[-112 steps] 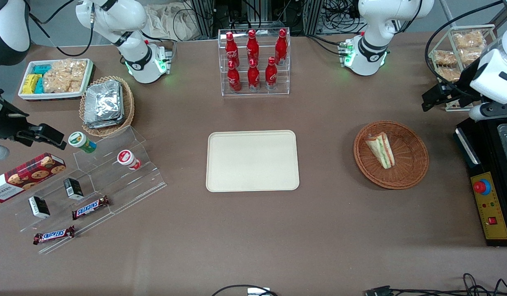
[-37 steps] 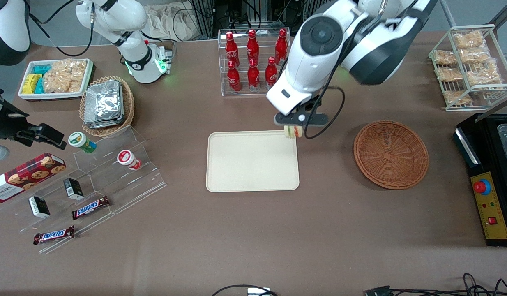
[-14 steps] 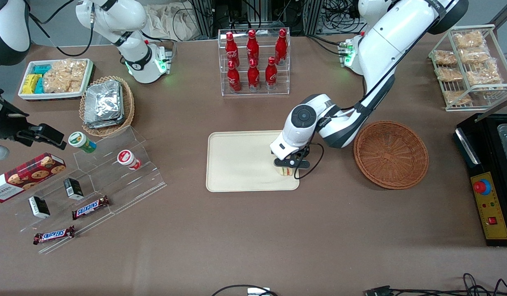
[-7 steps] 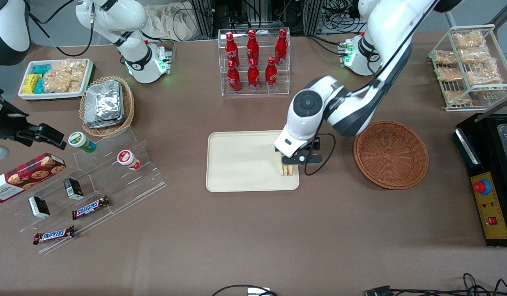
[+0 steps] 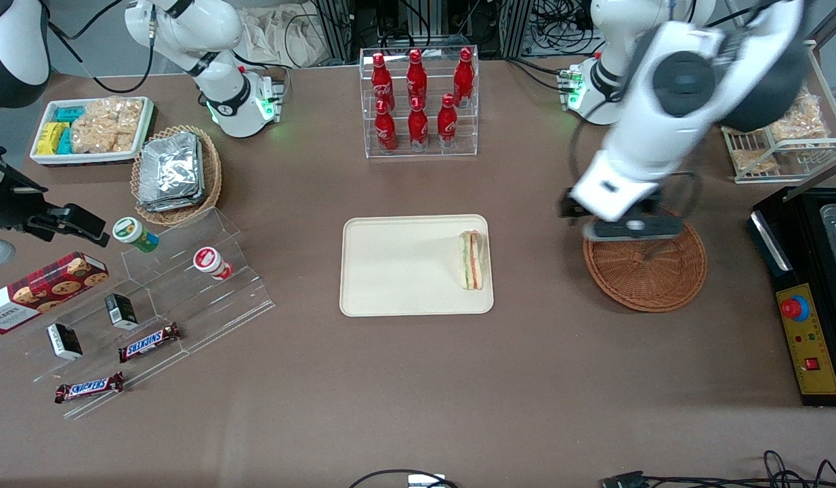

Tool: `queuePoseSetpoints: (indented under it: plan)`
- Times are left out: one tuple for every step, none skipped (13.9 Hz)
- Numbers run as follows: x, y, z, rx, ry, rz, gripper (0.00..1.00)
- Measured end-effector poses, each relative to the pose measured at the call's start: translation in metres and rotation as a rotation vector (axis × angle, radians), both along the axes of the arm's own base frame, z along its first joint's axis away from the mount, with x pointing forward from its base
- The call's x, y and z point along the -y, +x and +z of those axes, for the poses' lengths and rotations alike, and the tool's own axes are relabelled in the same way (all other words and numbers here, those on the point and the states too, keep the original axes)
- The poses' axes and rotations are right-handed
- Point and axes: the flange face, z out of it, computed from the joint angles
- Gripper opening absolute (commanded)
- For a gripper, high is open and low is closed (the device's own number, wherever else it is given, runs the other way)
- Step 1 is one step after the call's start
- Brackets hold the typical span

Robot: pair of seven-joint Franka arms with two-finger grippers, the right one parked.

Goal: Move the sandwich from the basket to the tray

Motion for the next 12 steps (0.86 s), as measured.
queuePoseSetpoints:
  plan:
    - [-0.043, 0.003, 0.004, -0.01, -0.005, 0.002, 1.0]
    - [-0.081, 0.005, 0.009, -0.021, -0.012, 0.009, 1.0]
    - [-0.11, 0.005, 0.014, -0.032, -0.018, 0.013, 1.0]
    - [-0.129, 0.003, 0.021, -0.042, -0.023, 0.021, 1.0]
    - [-0.141, 0.002, 0.032, -0.043, -0.025, 0.033, 1.0]
    - [-0.147, 0.002, 0.045, -0.037, -0.027, 0.042, 1.0]
    - [-0.148, 0.001, 0.058, -0.029, -0.028, 0.044, 1.0]
    - [-0.146, 0.001, 0.068, -0.024, -0.03, 0.042, 1.0]
    - [-0.144, 0.0, 0.076, -0.026, -0.034, 0.039, 1.0]
    - [-0.141, 0.0, 0.08, -0.026, -0.039, 0.037, 1.0]
    - [-0.14, 0.002, 0.082, -0.027, -0.04, 0.035, 1.0]
    - [-0.139, 0.004, 0.081, -0.031, -0.042, 0.035, 1.0]
